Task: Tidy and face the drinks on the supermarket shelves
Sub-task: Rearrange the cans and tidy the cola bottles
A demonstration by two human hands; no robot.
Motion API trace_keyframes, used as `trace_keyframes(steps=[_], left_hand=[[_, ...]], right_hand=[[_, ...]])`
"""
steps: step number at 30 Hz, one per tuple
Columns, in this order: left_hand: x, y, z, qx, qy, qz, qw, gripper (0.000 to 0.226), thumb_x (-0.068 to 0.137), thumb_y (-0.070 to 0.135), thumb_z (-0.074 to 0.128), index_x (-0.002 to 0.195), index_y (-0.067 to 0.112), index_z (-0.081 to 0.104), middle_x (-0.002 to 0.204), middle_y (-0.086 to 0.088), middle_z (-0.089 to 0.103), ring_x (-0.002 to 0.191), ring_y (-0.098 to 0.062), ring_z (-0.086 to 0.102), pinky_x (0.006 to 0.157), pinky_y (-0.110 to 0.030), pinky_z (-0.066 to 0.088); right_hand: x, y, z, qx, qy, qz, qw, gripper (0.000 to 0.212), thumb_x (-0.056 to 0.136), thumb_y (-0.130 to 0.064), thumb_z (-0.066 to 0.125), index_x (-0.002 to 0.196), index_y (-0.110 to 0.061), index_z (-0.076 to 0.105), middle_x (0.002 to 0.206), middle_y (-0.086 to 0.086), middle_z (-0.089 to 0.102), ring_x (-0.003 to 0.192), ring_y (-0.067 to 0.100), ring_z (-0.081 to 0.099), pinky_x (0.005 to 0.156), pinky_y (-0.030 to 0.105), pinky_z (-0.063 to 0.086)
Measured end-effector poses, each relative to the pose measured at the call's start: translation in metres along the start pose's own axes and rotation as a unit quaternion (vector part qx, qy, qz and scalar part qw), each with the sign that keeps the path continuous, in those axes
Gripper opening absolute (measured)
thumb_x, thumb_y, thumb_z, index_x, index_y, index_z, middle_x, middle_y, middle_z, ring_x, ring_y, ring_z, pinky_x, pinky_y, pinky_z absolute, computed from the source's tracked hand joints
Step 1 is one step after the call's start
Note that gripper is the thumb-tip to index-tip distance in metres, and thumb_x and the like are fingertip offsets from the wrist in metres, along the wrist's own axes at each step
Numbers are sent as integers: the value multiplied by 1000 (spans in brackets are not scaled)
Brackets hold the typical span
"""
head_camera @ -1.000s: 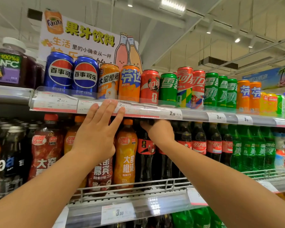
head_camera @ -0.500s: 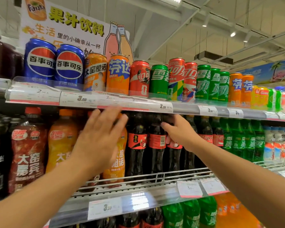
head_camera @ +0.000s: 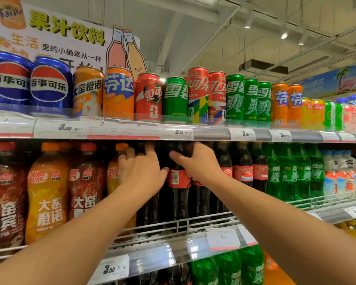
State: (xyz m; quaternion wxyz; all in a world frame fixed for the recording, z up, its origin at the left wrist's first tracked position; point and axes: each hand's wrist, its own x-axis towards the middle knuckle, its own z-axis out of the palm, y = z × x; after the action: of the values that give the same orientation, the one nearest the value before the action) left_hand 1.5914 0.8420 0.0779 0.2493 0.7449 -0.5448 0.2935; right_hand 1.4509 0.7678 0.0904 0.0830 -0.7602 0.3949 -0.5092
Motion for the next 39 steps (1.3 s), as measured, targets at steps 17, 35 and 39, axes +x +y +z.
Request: trace_keyframes(steps=[17, 35, 39], left_hand=[[8, -16, -16, -39, -85, 71, 993, 56, 93, 54, 46, 126, 10, 41, 105, -11, 58, 117, -37, 46, 102, -51, 34], [7, -21, -6, 33, -48, 97, 994, 84, 93, 63, 32, 152, 17, -6, 147, -9, 41, 145, -33, 6, 114, -55, -13], [-15, -36, -4, 47, 24, 121, 991, 74, 96, 54, 30, 152, 14, 3, 150, -7, 36, 140, -31, 16, 116, -49, 0]], right_hand=[[-1, -2, 0, -78, -23, -23, 996, 42, 83, -55, 62, 88, -14, 61, 71, 3, 64, 60, 19, 63, 54, 33, 54], [-4, -3, -12, 21, -99, 16, 995, 31, 91, -36, 65, 103, -12, 50, 54, 7, 67, 42, 17, 64, 35, 22, 45], [-24, 4, -7, -3, -32, -31, 999, 39, 91, -40, 63, 119, -16, 53, 102, 2, 68, 73, 6, 65, 70, 25, 56]])
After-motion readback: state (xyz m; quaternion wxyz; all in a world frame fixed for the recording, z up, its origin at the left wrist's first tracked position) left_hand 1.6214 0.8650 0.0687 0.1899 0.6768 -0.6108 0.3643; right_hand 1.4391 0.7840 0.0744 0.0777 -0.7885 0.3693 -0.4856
